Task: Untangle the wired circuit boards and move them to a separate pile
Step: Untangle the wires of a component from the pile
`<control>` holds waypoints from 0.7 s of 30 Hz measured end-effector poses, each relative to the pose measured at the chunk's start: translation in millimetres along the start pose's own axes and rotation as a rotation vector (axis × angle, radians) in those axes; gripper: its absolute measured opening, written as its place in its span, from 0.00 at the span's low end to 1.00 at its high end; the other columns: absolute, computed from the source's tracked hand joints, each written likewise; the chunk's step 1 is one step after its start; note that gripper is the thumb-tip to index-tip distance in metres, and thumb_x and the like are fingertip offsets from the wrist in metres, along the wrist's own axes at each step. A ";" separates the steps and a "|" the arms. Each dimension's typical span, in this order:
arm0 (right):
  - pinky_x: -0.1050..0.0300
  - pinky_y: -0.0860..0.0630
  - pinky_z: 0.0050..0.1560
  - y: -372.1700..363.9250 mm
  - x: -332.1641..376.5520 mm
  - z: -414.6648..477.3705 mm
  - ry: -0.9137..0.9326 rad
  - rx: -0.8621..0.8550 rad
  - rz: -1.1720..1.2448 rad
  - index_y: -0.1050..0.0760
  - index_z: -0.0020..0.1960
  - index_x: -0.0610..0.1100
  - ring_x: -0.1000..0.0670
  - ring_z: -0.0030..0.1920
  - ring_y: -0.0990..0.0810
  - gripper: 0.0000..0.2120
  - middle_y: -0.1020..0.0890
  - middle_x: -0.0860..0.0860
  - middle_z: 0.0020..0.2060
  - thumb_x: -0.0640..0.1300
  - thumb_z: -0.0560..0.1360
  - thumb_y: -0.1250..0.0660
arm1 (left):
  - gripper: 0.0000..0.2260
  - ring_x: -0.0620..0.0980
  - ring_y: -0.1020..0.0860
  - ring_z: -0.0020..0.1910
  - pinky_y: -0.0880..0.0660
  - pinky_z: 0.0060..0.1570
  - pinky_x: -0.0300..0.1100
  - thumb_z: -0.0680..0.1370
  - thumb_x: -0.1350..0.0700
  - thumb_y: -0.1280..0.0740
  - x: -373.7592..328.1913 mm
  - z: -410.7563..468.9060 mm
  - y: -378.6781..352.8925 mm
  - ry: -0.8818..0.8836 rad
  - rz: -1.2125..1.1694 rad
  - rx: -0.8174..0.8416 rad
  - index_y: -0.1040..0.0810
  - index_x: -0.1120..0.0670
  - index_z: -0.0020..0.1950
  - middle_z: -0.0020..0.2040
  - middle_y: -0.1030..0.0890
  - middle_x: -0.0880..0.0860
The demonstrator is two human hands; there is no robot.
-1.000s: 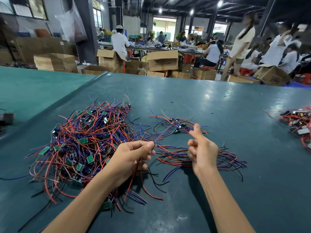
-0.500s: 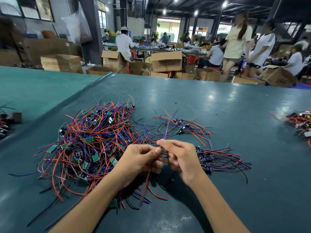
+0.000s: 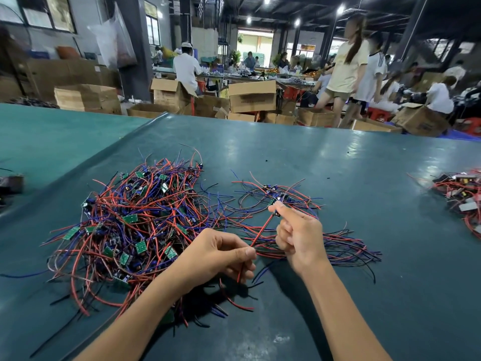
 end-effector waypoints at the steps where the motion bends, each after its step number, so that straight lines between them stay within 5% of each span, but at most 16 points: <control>1: 0.66 0.47 0.21 2.1 1.7 1.2 0.001 0.000 0.003 0.18 0.48 0.35 0.55 0.20 0.45 0.12 0.40 0.54 0.23 0.45 0.77 0.28 | 0.08 0.57 0.14 0.40 0.19 0.37 0.41 0.75 0.55 0.27 -0.7 -0.4 0.3 0.000 0.015 0.009 0.15 0.60 0.45 0.42 0.15 0.63; 16: 0.64 0.49 0.22 33.6 11.3 7.6 -0.003 -0.126 0.052 0.17 0.45 0.39 0.55 0.21 0.44 0.10 0.42 0.54 0.24 0.47 0.75 0.27 | 0.08 0.55 0.16 0.35 0.25 0.23 0.39 0.80 0.57 0.29 1.4 -1.7 3.8 -0.002 0.242 0.077 0.17 0.60 0.44 0.39 0.15 0.61; 21: 0.63 0.42 0.21 33.9 11.2 8.5 -0.032 -0.101 0.256 0.18 0.48 0.41 0.55 0.24 0.36 0.10 0.33 0.53 0.29 0.48 0.76 0.29 | 0.22 0.52 0.18 0.31 0.29 0.22 0.37 0.78 0.41 0.32 -4.2 -3.9 7.3 -0.059 0.211 -0.006 0.16 0.60 0.41 0.36 0.16 0.60</control>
Point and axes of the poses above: each hand's wrist, its own z-axis towards the middle knuckle, its own y-axis out of the back of the hand, x = y × z, the point moved 7 cm from there along z, towards the middle knuckle
